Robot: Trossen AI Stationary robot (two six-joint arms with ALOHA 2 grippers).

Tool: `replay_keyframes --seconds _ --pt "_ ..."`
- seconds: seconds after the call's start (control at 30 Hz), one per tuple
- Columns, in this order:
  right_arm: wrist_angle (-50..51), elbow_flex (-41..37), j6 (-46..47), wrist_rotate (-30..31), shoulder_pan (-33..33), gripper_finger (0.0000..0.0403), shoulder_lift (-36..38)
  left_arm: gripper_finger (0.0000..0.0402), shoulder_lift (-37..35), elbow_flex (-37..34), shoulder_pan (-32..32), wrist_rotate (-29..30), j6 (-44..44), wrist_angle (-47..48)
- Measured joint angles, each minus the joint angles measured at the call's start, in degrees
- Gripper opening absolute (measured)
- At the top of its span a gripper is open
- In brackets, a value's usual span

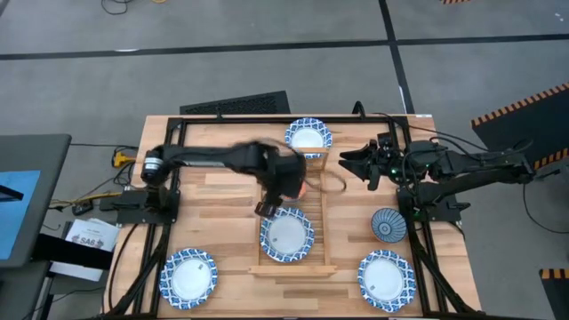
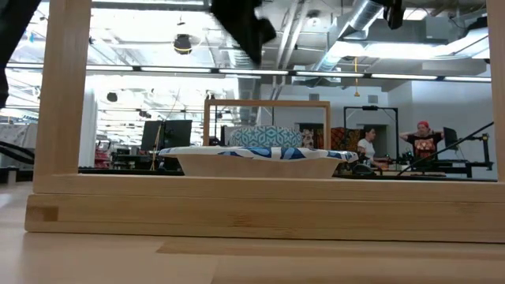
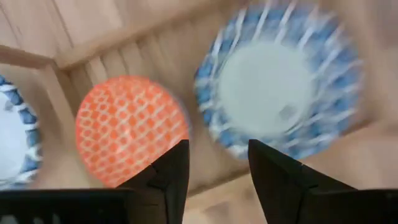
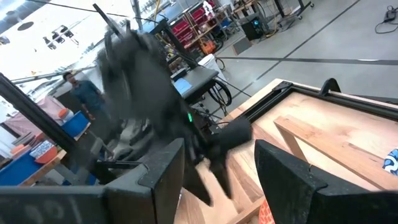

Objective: Place and stack bowls onto a shelf
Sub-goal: Stack the top center blue patterned bowl on the blue patterned bowl on the shelf

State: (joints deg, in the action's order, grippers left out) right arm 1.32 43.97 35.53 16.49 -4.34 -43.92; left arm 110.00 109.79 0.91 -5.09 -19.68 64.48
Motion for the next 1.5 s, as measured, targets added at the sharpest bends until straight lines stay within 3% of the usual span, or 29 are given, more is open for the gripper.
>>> replay_keyframes --seconds 0.17,0.3,0.47,0.6,0.77,0.9,1.07,1.17,1.33,1.5 --pt "0.0 0.0 0.6 0.2 0.0 0.0221 0.0 0.0129 -11.3 -4.7 4.3 -9.6 10.7 -13.2" --pt "0.0 0.0 1.5 0.4 0.0 0.0221 0.0 0.0117 -23.6 -16.5 6.5 -11.3 16.2 -31.7" --pt "0.0 0.0 1.5 0.4 0.0 0.0221 0.0 0.0112 -41.6 -38.9 7.6 -8.2 23.3 -62.3" --pt "0.2 0.0 1.5 0.4 0.0 0.0221 0.0 0.0111 -53.6 -54.5 7.6 -0.9 27.4 -75.2" --pt "0.4 0.0 1.5 0.5 0.0 0.0221 0.0 0.0111 -64.1 -66.6 7.6 7.1 33.0 -81.6" --pt "2.4 0.3 8.6 5.9 0.5 0.0221 -0.8 0.0111 -68.4 -70.5 7.6 9.6 35.4 -83.5" --pt "18.7 6.7 17.0 8.2 11.2 0.0221 -5.9 0.0111 -69.7 -71.0 7.6 10.3 35.9 -83.1" --pt "24.4 9.5 18.2 4.6 20.7 0.0221 -10.2 0.0111 -69.6 -71.0 7.6 10.3 37.1 -83.4" --pt "26.0 10.0 13.8 -7.4 34.7 0.0221 -18.1 0.0111 -69.5 -71.0 7.6 10.3 38.3 -82.9" --pt "28.6 9.7 11.1 -15.8 44.0 0.0221 -26.9 0.0111 -69.5 -71.0 7.5 10.3 39.9 -82.8"
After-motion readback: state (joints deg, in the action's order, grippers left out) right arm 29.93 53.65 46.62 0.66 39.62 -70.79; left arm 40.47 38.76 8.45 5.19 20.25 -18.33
